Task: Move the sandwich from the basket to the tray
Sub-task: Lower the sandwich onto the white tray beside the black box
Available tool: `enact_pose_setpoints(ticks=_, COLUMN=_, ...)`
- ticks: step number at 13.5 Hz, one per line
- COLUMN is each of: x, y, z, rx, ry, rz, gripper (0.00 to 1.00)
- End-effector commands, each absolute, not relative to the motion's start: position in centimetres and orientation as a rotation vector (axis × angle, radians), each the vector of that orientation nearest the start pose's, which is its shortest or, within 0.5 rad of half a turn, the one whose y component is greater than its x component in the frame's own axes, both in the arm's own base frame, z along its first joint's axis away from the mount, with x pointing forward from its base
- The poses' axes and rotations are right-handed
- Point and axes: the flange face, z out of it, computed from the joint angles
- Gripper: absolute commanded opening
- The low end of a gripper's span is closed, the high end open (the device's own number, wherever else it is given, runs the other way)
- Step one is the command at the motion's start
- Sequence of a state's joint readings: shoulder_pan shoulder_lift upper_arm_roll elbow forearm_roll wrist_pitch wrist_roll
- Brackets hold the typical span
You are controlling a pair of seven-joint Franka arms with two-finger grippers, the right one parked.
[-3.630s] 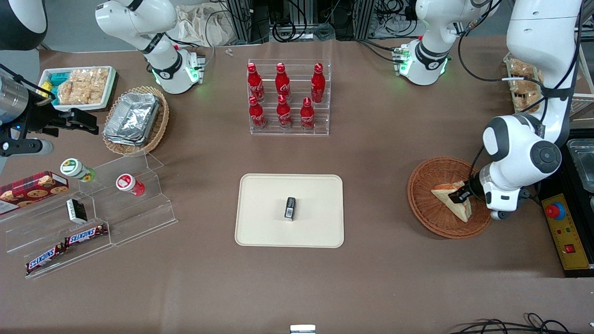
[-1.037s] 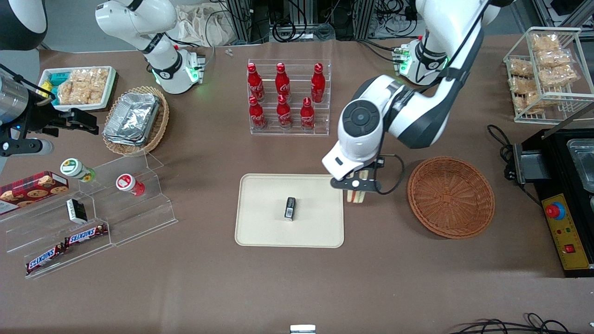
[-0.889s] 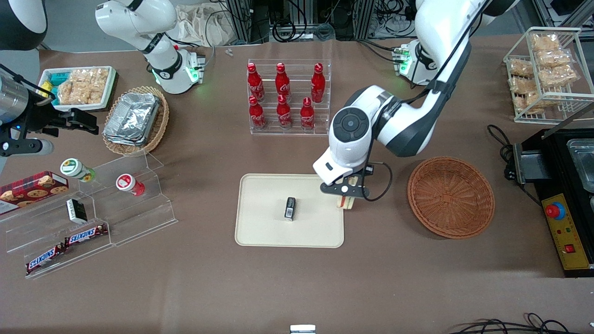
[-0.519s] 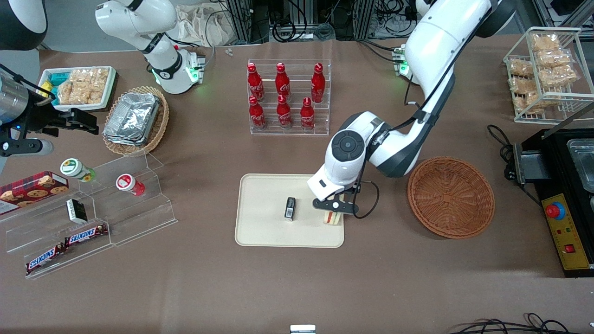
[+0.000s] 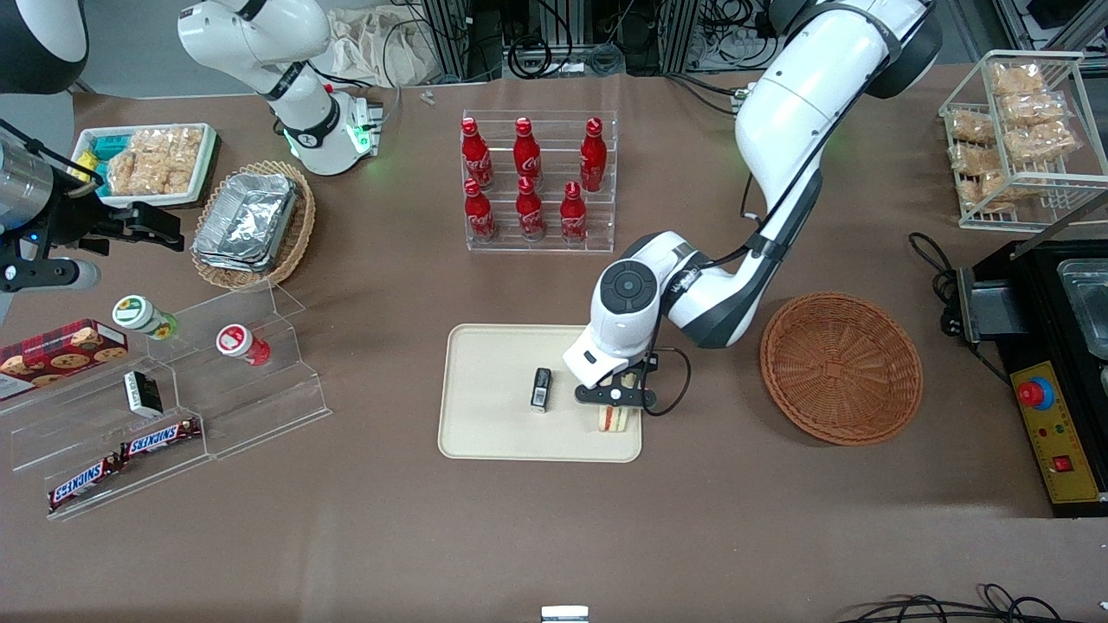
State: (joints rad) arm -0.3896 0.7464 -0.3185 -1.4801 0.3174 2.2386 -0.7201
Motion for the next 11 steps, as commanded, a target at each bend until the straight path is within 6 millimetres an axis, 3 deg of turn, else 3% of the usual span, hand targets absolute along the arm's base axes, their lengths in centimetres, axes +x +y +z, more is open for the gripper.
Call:
enact_pose_setpoints(ticks=1, x=58.5, y=-43.2, z=25.3, rx=-3.138, ry=0.106, rz=-0.121, gripper=0.98)
enact_pose_setpoints(ticks=6, x=58.0, y=-42.3, z=25.8, rx=-3.110, ry=0.057, rz=0.031, gripper=0.99)
enact_pose_setpoints(ticks=9, x=59.0, y=-39.8, z=29.5, rx=-3.085, ry=0.016, rz=0.204, gripper=0.99)
enact_pose_setpoints(ticks=11, x=59.2, y=-38.5, z=33.4, rx=-3.103, ry=0.071, rz=0.348, gripper=0.99)
